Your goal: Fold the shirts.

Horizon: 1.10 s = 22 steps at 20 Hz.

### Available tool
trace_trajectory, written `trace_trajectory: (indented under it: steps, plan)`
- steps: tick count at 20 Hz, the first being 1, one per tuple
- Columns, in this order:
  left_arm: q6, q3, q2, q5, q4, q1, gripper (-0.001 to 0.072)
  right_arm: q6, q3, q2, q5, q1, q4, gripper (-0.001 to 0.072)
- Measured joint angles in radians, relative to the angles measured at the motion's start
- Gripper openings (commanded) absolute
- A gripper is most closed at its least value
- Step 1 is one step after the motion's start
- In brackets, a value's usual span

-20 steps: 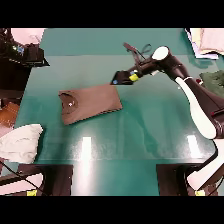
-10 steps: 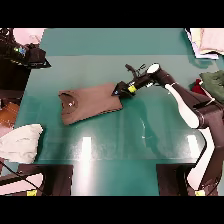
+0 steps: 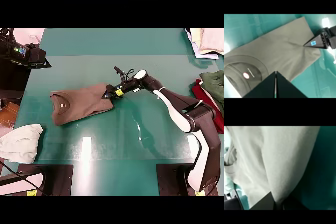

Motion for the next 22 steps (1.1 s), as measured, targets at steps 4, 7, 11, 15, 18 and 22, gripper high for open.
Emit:
trace_trajectory:
  steps: [4, 7, 11, 15, 18, 22]
  plan:
    - [0.0, 0.0, 0.0, -0.005, 0.0, 0.0, 0.0026, -0.021, 0.0, 0.093, -0.01, -0.072, -0.036, 0.0017]
    - [0.0, 0.0, 0.0, -0.007, -0.004, 0.0, 0.0026, -0.021, 0.0, 0.204, 0.008, -0.2, -0.112, 0.0017]
    - [0.0, 0.0, 0.0, -0.007, -0.019, 0.0, 0.0026, -0.02, 0.0, 0.348, 0.029, -0.426, -0.212, 0.0017]
    - [-0.001, 0.0, 0.0, -0.008, -0.066, 0.0, 0.0026, -0.026, 0.0, 0.437, 0.016, -0.672, -0.276, 0.0017]
    - [-0.002, 0.0, 0.0, -0.01, -0.114, 0.0, 0.0026, -0.038, 0.0, 0.46, -0.028, -0.841, -0.291, 0.0017]
    - [-0.005, 0.0, 0.0, -0.013, -0.159, -0.003, 0.0026, -0.062, 0.0, 0.467, -0.117, -1.006, -0.296, 0.0016]
